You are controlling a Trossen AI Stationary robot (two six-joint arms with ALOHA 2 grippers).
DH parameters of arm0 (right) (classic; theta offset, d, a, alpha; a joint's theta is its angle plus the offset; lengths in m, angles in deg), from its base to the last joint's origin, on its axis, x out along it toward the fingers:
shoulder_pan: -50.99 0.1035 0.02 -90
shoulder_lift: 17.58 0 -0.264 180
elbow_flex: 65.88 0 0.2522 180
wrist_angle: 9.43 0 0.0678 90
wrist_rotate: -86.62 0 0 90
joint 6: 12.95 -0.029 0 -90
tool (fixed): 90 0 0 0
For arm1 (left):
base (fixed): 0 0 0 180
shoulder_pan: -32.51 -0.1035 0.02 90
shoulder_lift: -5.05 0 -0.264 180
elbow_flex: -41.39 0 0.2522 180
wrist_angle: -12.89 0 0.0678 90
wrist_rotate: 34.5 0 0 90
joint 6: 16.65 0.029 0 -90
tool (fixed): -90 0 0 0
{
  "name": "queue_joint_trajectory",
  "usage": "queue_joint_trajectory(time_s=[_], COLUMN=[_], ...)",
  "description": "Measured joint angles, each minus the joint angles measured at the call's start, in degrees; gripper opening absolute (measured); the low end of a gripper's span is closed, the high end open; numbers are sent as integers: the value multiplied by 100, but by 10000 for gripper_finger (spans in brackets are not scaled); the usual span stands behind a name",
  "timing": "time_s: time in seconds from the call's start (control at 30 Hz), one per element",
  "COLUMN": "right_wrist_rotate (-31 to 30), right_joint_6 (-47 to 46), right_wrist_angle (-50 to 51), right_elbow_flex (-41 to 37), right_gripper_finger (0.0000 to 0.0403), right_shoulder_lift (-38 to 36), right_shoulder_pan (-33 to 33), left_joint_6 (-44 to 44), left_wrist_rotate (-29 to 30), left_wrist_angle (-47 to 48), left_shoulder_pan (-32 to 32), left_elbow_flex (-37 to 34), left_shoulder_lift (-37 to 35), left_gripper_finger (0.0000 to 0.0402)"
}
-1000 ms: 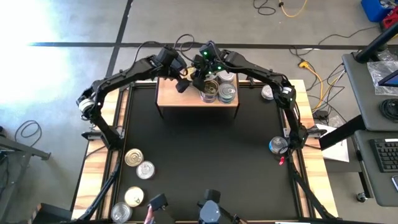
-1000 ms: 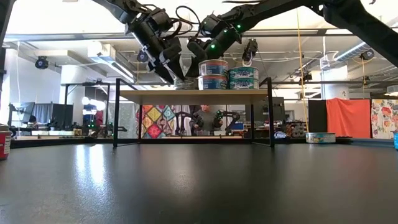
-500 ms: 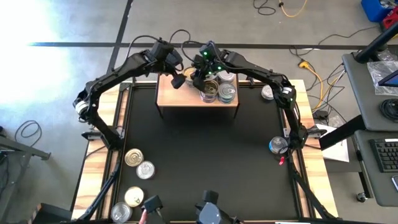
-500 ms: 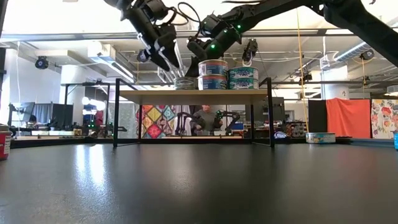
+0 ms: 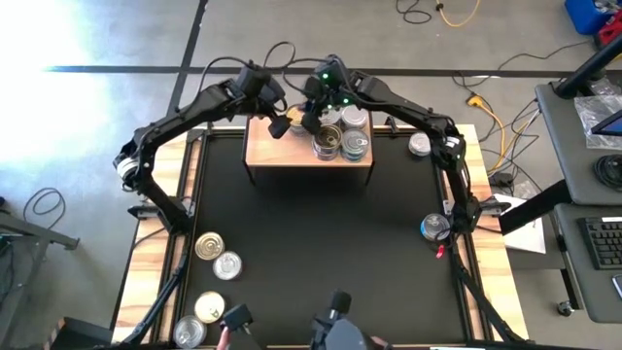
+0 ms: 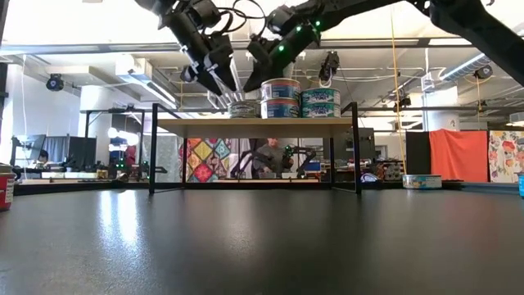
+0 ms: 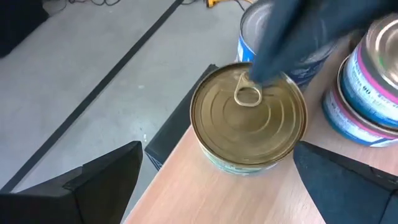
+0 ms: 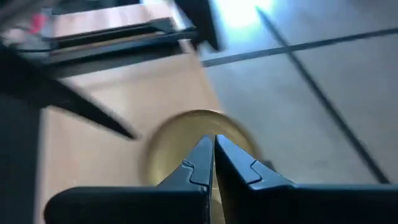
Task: Stack canned seafood by type on shelf
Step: Stack the green tuna can on top of the green tuna can on the shelf
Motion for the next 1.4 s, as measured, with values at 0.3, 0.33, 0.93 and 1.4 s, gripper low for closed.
queue_joint_trajectory(time_s=[0.3,0.33,0.93,1.4], right_wrist_rotate=[-860,-763,253,292], right_joint_6=[-684,-820,-1002,-905], right_wrist_angle=[-5,9,108,435], right_elbow_flex=[-6,-6,-6,-21], right_gripper_finger=[9,9,9,9], right_shoulder_lift=[10,13,154,149], right_shoulder_pan=[-377,-451,-469,-460], left_joint_6=[-34,-48,-537,-477], left_wrist_rotate=[109,112,105,304], left_wrist_angle=[-47,-56,-666,-712], left_shoulder_pan=[0,0,233,-367], left_elbow_flex=[-275,-299,-808,-741], left_shoulder_lift=[0,0,26,-150], left_gripper_finger=[400,400,400,400])
